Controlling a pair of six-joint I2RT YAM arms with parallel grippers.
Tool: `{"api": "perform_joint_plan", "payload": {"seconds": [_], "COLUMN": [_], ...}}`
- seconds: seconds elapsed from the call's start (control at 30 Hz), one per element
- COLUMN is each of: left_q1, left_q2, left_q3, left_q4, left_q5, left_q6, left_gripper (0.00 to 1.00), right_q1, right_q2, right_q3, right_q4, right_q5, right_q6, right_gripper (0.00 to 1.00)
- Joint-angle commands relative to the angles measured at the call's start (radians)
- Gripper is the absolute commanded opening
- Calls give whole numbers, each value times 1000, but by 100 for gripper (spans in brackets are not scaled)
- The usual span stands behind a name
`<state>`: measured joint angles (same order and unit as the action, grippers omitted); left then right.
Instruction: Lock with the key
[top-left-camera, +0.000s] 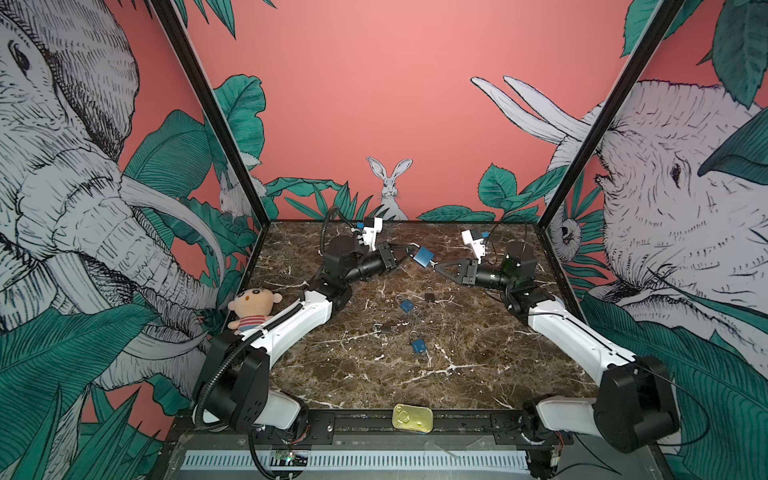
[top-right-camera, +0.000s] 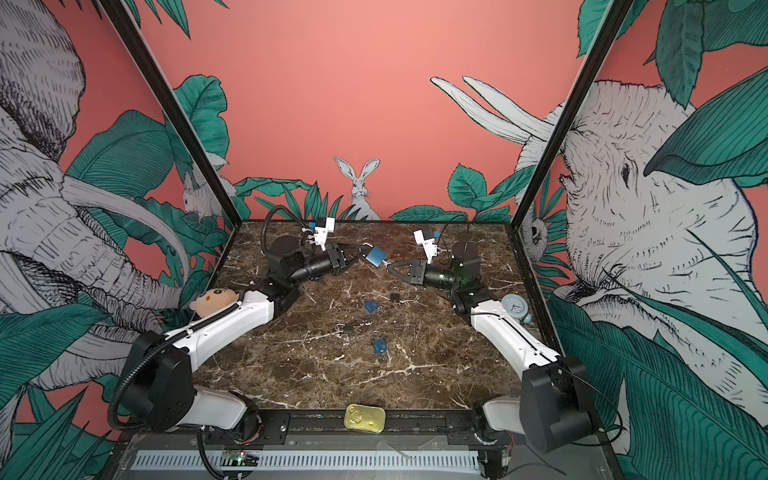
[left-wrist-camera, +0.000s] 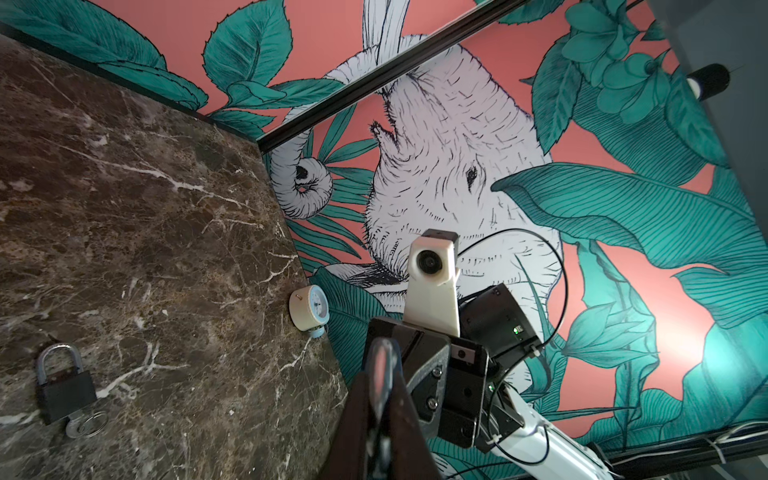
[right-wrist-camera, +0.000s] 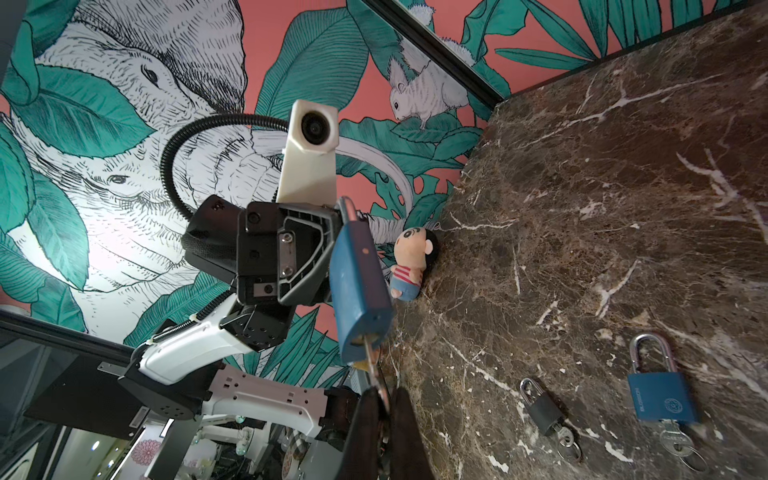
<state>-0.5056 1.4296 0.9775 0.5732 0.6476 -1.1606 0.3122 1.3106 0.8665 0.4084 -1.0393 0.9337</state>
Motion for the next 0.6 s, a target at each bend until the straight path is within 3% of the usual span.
{"api": "perform_joint_plan", "payload": {"seconds": [0.0, 0.1, 0.23, 0.43, 0.57], "left_q1": [75, 88, 90, 41, -41], "left_q2": [-29, -51, -88, -73, 13], "left_q3": [10, 13, 43, 89, 141], "left_q4": [212, 172, -27, -306, -444], "left_q5": [-55, -30, 12, 38, 18], "left_q6": [-90, -62, 57, 245, 355], "left_gripper": [0, 0, 0, 0, 0], "right_q1": [0, -2, -10, -45, -113], "right_q2": [-14, -18, -35, -119, -166], "right_q3": [-15, -18, -11, 46, 48], "right_q4": [35, 25, -64, -468, -582], "right_q5": [-39, -38, 0, 238, 323], "right_q6": [1, -5, -60, -312, -351], "right_gripper": [0, 0, 0, 0, 0]}}
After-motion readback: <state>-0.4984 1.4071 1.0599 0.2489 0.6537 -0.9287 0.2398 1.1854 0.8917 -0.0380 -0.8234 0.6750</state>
